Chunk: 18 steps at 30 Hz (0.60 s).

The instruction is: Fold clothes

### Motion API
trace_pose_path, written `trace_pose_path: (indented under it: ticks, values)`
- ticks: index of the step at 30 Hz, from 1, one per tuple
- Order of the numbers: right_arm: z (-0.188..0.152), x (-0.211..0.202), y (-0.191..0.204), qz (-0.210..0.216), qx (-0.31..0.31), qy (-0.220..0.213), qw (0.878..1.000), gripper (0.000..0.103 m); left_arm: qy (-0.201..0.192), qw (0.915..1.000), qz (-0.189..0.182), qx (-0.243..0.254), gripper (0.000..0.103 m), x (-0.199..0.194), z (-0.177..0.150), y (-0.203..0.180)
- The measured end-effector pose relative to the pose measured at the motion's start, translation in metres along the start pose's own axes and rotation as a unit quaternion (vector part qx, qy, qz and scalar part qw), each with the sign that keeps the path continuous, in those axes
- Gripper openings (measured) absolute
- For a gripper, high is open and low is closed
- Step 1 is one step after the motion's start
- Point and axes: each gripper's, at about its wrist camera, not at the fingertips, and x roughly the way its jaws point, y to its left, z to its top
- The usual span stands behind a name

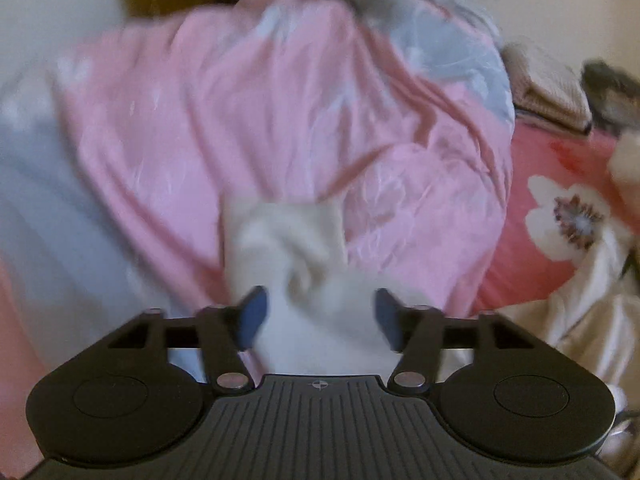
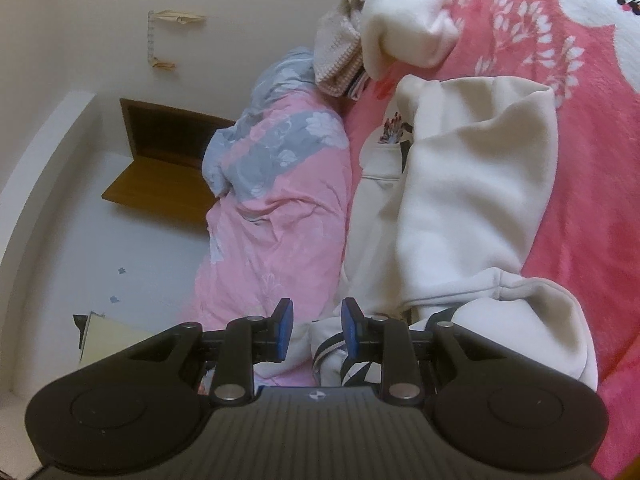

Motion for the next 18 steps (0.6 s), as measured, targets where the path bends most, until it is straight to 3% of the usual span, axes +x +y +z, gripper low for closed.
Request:
trace_pose_path:
  ticks: [2, 5, 8, 10, 13, 15, 18]
  values:
    - [-0.001, 0.0, 0.002, -0.002, -0.002, -0.001, 1.0, 0.029, 0.025, 0.9977, -0.032, -0.055, 0.065, -0.004, -0.006, 0.021]
    - [-0.002, -0.001, 0.012, -0.016, -0.025, 0.0, 1.0, 0.029, 0.031, 0.9901, -0.077, -0.113, 0.065, -0.026, -0.017, 0.041]
    - [-0.002, -0.001, 0.036, -0.054, -0.094, 0.006, 0.994, 0.029, 0.024, 0.9865, -0.124, -0.105, 0.066, -0.047, -0.033, 0.031]
    - [-0.001, 0.004, 0.062, -0.088, -0.169, 0.015, 0.981, 0.029, 0.02, 0.9845, -0.155, -0.08, 0.066, -0.06, -0.047, 0.015]
    - [-0.001, 0.02, 0.107, -0.134, -0.294, 0.035, 0.946, 0.03, 0.014, 0.9789, -0.202, -0.023, 0.066, -0.063, -0.067, -0.027]
    - [-0.007, 0.041, 0.136, -0.156, -0.38, 0.053, 0.91, 0.04, 0.006, 0.973, -0.23, 0.015, 0.066, -0.056, -0.079, -0.06]
    - [-0.018, 0.083, 0.159, -0.175, -0.475, 0.087, 0.858, 0.051, -0.01, 0.972, -0.23, 0.049, 0.066, -0.025, -0.092, -0.104]
